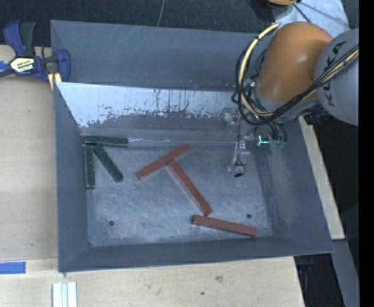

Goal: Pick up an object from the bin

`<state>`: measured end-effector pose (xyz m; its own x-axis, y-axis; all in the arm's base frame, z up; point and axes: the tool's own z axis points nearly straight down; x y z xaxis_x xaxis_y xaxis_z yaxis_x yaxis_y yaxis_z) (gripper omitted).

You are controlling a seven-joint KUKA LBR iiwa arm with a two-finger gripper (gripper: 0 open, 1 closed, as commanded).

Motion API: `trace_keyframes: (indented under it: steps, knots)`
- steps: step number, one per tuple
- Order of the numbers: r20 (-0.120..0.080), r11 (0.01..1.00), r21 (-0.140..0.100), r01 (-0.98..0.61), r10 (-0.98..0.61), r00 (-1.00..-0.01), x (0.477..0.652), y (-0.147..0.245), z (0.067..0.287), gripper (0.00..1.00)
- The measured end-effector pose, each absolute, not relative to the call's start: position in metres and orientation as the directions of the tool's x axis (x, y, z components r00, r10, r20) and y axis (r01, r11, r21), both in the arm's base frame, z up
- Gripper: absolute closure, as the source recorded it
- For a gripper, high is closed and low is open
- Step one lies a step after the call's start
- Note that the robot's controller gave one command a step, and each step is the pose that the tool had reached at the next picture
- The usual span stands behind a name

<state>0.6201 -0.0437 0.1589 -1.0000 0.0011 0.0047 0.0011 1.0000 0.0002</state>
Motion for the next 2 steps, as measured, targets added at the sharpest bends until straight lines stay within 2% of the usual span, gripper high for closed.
trace_keyframes:
  steps: [1,2]
  knots:
    - [-0.004,1.000,0.000,0.000,0.000,-1.000,0.622,-0.044,0.164,0.00]
    - [-0.007,0.999,-0.001,0.042,0.042,-0.999,0.617,-0.004,0.133,0.00]
